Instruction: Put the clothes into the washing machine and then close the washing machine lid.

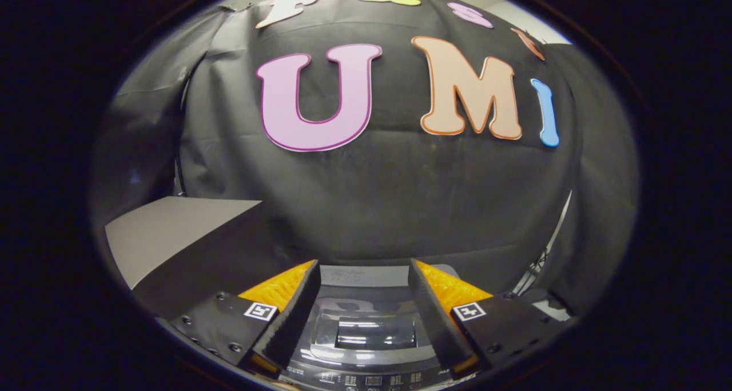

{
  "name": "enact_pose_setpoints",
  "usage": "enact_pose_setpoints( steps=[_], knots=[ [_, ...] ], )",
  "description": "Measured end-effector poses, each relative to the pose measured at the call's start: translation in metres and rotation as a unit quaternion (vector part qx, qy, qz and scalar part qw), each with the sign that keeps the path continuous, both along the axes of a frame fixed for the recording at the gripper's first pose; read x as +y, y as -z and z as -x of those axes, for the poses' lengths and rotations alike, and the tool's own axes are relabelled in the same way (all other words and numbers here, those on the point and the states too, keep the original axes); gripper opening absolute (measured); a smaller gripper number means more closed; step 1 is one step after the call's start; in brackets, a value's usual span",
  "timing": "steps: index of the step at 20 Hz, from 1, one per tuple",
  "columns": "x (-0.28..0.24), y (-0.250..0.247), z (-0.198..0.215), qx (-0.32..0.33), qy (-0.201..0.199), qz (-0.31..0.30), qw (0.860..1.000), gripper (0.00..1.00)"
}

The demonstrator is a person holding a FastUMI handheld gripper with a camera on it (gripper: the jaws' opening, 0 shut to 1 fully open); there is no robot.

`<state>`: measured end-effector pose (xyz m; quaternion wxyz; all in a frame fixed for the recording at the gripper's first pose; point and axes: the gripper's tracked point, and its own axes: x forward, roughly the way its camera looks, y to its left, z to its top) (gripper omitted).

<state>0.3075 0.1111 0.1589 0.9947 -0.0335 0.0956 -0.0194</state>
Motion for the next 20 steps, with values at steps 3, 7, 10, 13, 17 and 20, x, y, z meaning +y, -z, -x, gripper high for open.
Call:
enact_pose_setpoints(
  steps=[3,7,10,13,17,20],
  knots=[
    [-0.012,0.007,0.015,-0.007,-0.005,-0.012,1.000,0.96],
    [-0.030,0.017,0.038,-0.027,-0.021,-0.049,0.998,0.97],
    [-0.050,0.012,0.061,-0.072,-0.027,-0.055,0.996,0.97],
    [-0.080,0.020,0.083,-0.101,-0.023,-0.057,0.993,0.97],
    [-0.119,0.041,0.117,-0.131,-0.009,-0.073,0.989,0.97],
    [-0.143,0.077,0.148,-0.127,0.013,-0.071,0.989,0.98]
  ],
)
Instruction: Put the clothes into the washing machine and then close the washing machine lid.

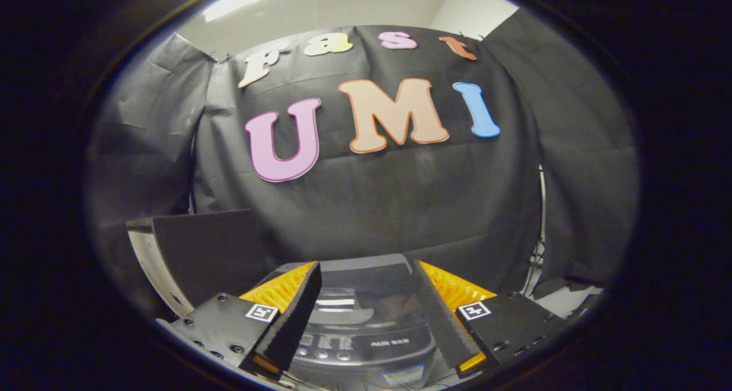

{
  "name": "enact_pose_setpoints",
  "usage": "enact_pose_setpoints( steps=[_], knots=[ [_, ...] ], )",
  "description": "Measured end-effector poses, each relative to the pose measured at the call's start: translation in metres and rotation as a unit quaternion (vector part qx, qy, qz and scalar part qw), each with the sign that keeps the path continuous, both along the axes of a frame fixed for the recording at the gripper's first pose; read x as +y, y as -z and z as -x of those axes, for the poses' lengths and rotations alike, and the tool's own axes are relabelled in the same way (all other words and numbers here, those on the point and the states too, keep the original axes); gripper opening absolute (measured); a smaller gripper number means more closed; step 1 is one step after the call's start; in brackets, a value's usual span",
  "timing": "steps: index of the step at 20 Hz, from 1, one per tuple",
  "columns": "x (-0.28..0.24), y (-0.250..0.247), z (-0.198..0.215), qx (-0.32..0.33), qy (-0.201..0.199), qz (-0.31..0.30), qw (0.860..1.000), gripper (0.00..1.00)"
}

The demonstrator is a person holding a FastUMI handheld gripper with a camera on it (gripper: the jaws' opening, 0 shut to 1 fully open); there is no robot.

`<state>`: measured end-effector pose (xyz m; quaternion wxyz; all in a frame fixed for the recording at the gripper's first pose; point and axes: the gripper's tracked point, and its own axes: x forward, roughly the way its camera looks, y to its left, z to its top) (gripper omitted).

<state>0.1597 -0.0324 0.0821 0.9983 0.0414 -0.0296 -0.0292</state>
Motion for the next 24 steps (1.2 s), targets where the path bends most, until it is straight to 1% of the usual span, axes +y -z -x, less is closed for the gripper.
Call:
enact_pose_setpoints(
  steps=[3,5,7,10,13,16,21,24],
  knots=[
    [-0.016,0.041,0.027,0.024,0.016,0.008,1.000,0.98],
    [-0.018,0.062,0.042,0.029,0.019,0.017,0.999,0.98],
    [-0.015,0.077,0.053,0.031,0.017,0.027,0.999,0.99],
    [-0.006,0.101,0.066,0.047,0.003,0.029,0.998,0.98],
    [0.000,0.113,0.078,0.058,-0.007,0.020,0.998,0.98],
    [0.003,0.119,0.088,0.074,-0.011,0.027,0.997,0.99],
    [0.014,0.120,0.109,0.086,-0.025,0.055,0.994,0.99],
    [0.019,0.116,0.125,0.081,-0.031,0.068,0.994,0.98]
  ],
)
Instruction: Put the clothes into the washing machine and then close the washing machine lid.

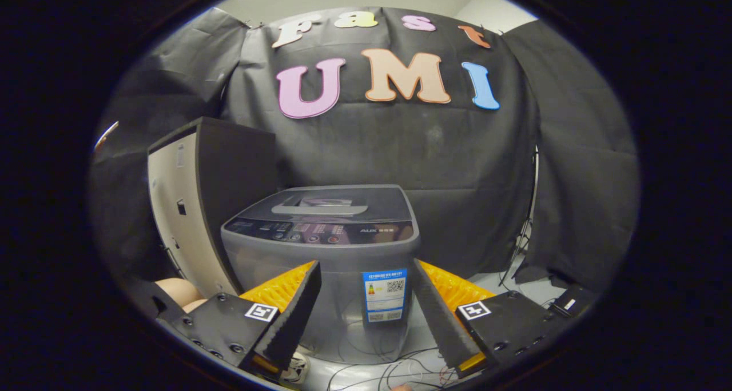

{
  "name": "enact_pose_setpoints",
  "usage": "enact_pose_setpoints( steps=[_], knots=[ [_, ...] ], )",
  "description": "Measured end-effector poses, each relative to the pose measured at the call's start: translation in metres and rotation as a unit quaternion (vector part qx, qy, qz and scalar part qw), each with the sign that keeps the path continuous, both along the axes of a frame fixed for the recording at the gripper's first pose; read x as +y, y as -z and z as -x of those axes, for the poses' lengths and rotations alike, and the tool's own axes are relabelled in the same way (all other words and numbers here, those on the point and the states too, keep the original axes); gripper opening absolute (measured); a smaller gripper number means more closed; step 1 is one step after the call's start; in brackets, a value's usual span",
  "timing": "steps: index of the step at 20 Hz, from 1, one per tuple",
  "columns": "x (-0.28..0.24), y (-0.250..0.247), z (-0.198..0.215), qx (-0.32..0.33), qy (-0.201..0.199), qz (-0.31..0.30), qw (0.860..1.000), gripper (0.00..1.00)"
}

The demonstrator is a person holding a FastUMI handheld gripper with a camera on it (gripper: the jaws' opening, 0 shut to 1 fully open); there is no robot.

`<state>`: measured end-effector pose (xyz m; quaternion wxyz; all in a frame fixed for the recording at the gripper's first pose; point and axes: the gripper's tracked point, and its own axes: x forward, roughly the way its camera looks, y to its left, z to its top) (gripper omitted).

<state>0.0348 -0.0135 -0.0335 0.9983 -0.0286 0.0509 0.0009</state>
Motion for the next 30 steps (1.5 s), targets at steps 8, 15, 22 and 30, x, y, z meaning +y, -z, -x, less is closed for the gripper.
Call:
enact_pose_setpoints(
  steps=[8,15,22,30],
  knots=[
    [0.002,-0.020,0.032,-0.053,-0.005,0.005,0.999,0.98],
    [0.002,-0.021,0.035,-0.050,-0.004,0.004,0.999,0.99],
    [0.002,-0.022,0.035,-0.051,-0.004,0.004,0.999,0.99],
    [0.003,-0.021,0.034,-0.051,-0.003,0.004,0.999,0.99]
  ],
)
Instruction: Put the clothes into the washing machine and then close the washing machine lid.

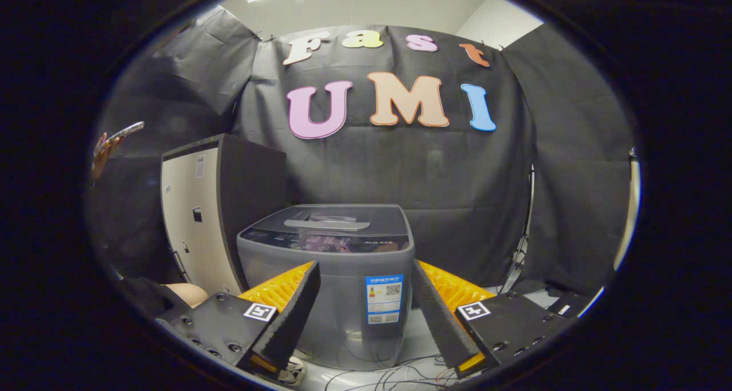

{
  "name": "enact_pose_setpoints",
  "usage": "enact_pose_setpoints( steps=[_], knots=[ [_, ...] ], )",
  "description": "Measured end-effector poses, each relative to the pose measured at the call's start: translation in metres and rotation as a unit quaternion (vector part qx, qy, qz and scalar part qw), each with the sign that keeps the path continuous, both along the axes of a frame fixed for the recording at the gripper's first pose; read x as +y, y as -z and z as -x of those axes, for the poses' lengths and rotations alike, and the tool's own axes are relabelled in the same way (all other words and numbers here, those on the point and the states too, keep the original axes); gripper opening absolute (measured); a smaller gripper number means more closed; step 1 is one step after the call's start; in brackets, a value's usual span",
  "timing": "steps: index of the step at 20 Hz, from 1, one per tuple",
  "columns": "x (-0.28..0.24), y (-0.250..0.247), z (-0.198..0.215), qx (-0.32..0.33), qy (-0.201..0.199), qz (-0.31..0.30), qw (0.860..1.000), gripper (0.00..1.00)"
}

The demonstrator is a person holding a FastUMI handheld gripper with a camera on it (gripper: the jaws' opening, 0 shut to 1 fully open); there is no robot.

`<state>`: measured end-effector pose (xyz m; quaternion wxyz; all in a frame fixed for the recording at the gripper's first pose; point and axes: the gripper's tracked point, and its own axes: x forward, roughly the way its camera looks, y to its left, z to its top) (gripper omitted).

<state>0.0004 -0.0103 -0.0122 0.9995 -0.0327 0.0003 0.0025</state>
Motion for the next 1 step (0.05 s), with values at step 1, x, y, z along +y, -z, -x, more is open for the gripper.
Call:
enact_pose_setpoints(
  steps=[1],
  knots=[
    [0.0002,0.0004,0.0007,0.000,0.000,0.000,1.000,0.99]
  ],
)
